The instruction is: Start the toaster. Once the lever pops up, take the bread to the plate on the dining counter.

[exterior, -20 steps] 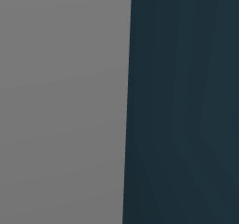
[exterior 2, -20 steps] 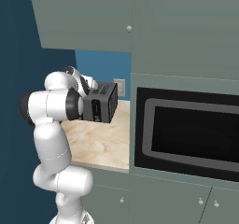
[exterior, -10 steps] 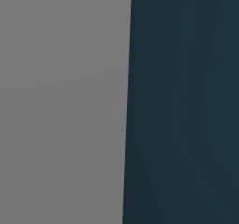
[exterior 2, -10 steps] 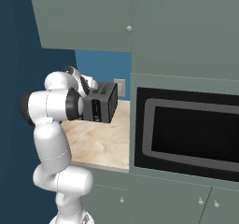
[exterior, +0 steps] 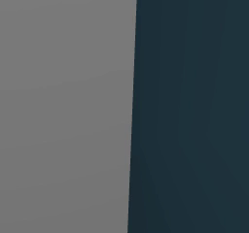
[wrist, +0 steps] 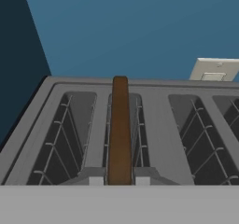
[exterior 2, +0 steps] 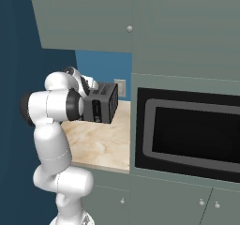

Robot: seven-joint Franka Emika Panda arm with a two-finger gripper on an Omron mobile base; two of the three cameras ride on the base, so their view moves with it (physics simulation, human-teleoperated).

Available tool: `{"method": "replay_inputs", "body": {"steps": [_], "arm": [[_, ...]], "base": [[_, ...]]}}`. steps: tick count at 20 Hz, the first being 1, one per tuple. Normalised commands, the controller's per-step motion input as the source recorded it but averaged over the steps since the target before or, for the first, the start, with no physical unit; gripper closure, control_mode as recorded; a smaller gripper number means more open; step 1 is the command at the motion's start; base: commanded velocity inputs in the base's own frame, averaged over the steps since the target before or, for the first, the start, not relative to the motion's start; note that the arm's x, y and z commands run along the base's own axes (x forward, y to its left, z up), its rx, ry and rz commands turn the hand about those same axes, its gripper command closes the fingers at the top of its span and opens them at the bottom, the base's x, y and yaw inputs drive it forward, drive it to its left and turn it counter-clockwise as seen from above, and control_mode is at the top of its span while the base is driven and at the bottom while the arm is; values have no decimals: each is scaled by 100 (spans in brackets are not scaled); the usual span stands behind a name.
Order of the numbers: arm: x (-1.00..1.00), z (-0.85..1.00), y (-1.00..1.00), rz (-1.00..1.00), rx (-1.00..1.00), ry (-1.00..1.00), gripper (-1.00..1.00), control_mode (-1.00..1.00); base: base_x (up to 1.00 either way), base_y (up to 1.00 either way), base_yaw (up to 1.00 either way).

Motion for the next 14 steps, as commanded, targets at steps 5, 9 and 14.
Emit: {"method": "replay_inputs", "body": {"steps": [5, 9, 14], "arm": [[0, 3, 0, 0, 0, 0, 100, -100], [0, 28, 0, 0, 0, 0, 100, -100], [-6, 38, 0, 0, 0, 0, 100, -100]], "base": [[0, 0, 0], [0, 0, 0], [0, 0, 0]]}}
